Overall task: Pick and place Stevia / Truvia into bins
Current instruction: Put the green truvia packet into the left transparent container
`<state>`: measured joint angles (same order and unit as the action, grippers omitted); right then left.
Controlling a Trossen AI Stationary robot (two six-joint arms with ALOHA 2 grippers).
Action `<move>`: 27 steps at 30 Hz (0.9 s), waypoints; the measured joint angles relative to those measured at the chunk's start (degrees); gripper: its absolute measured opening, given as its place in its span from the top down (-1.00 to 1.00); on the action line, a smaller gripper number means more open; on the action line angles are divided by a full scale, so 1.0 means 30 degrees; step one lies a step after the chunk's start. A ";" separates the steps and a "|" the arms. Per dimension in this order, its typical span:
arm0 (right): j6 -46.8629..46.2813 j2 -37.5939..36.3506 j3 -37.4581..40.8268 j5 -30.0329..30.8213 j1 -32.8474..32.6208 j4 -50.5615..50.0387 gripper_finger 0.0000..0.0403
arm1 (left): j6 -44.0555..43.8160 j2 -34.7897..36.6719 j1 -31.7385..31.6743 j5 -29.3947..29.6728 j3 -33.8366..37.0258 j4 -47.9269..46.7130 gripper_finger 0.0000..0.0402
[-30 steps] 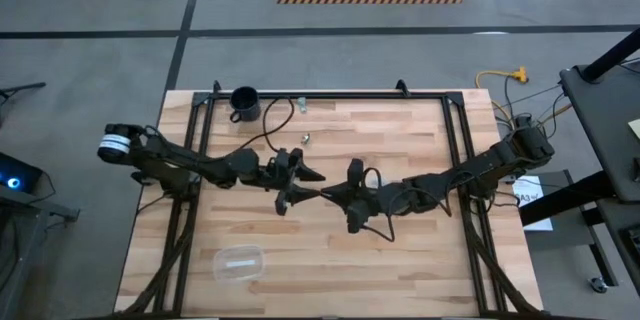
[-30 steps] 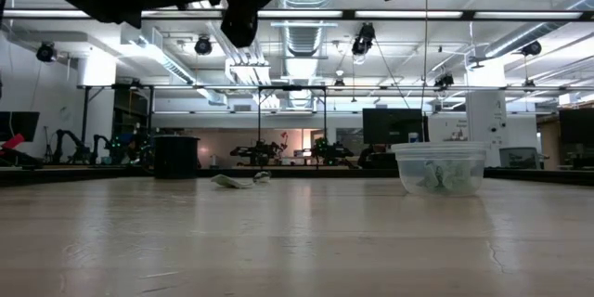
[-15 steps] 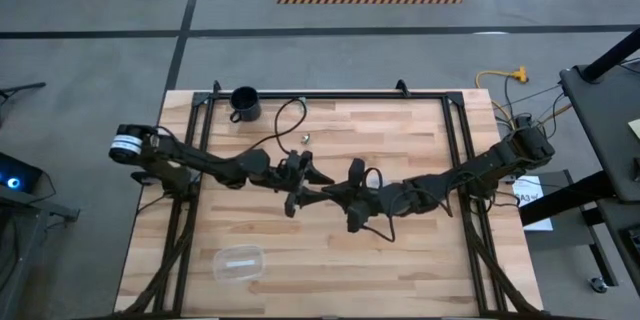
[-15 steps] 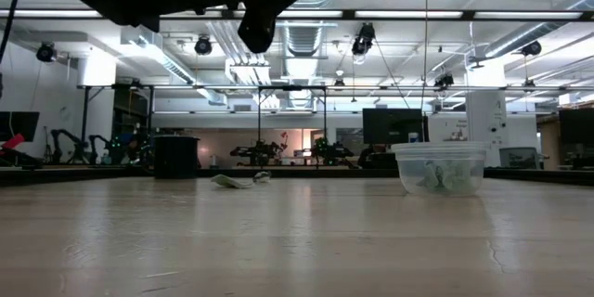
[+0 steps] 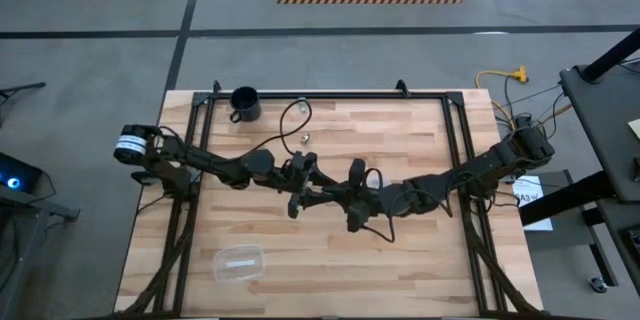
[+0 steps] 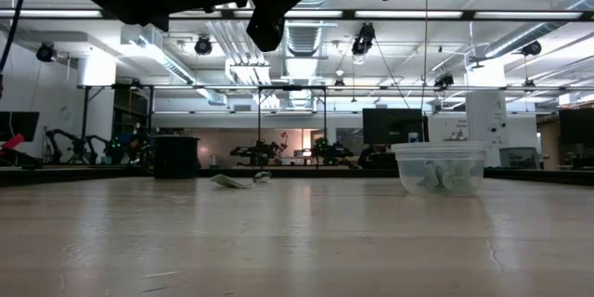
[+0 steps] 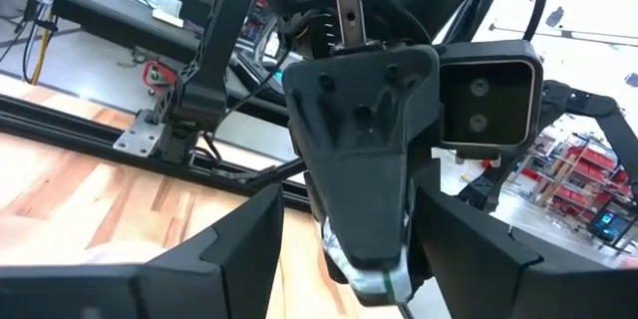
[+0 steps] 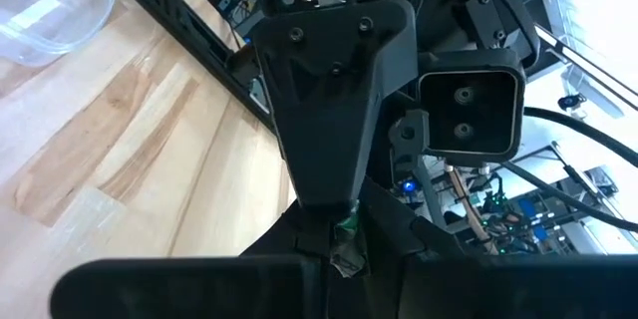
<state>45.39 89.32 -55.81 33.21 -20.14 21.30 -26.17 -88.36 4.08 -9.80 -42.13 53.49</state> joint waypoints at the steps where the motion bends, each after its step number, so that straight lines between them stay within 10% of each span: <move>1: 0.0000 0.0000 0.0000 0.0007 0.0000 0.0007 0.89 | 0.0000 0.0001 0.0000 0.0000 0.0001 0.0008 -0.06; 27: 0.0158 0.0000 0.0000 0.0000 -0.0036 -0.0131 0.88 | -0.0248 0.0038 0.0000 -0.0087 -0.0021 0.0015 0.49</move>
<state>45.86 89.32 -55.81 33.21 -20.25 20.91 -26.92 -88.25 4.08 -10.07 -42.19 53.54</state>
